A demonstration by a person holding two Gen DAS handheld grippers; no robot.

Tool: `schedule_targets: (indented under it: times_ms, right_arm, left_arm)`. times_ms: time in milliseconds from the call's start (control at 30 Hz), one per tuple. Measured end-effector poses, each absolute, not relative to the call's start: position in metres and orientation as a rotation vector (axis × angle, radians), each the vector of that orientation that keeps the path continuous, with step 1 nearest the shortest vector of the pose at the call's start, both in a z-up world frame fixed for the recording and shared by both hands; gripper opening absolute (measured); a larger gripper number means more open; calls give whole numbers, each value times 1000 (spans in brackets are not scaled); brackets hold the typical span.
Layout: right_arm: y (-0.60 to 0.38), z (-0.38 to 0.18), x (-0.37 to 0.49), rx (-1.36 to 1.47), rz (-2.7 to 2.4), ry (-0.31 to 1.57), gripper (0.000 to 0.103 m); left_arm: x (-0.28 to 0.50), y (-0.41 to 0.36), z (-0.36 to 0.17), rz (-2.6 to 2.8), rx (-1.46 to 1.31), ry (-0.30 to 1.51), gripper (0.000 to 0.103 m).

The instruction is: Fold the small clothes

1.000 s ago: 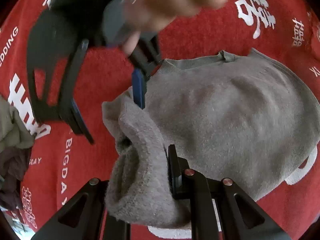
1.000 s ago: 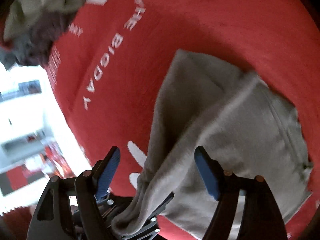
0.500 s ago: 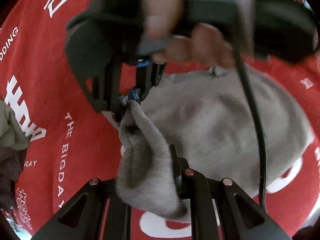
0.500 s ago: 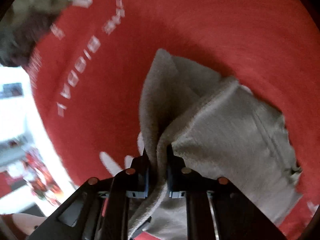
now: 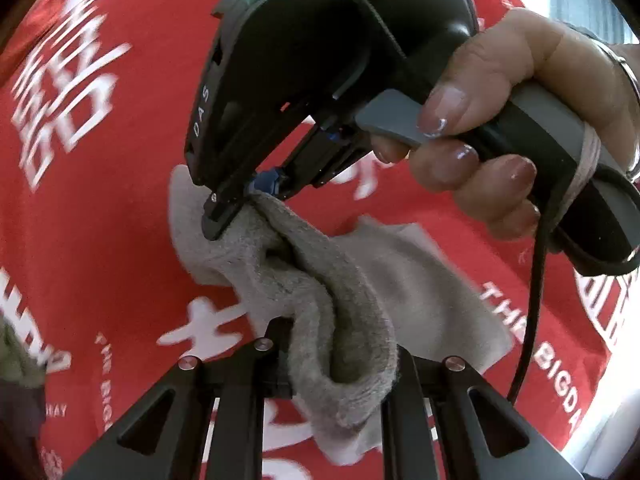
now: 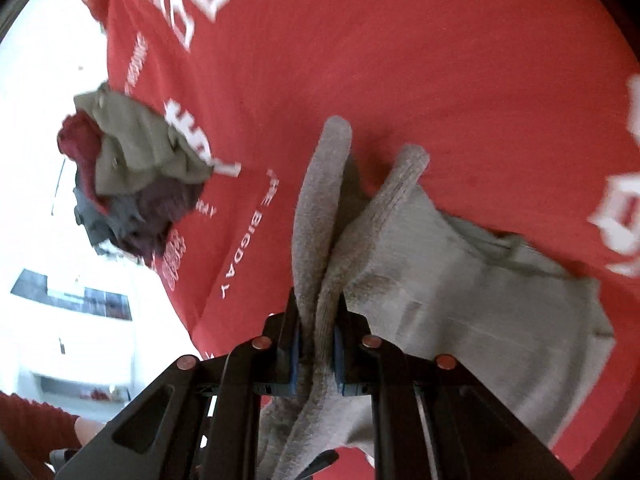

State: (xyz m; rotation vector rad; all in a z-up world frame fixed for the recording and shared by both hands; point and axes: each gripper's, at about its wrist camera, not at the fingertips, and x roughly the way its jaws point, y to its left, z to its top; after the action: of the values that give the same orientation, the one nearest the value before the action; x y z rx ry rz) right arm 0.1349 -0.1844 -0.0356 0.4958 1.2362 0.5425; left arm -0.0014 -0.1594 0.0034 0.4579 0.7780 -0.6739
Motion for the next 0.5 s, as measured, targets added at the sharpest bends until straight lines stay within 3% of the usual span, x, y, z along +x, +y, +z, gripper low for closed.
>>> schedule_targets:
  times_ms: [200,500]
  right_arm:
    - [-276,-51,90,608,415,1176,14]
    - [-357,-167,32,782,198,1269,14]
  left_arm:
    - [-25,-234,-21,-787,524,795,16]
    - [-52,-287,-104,-837,654,920,16]
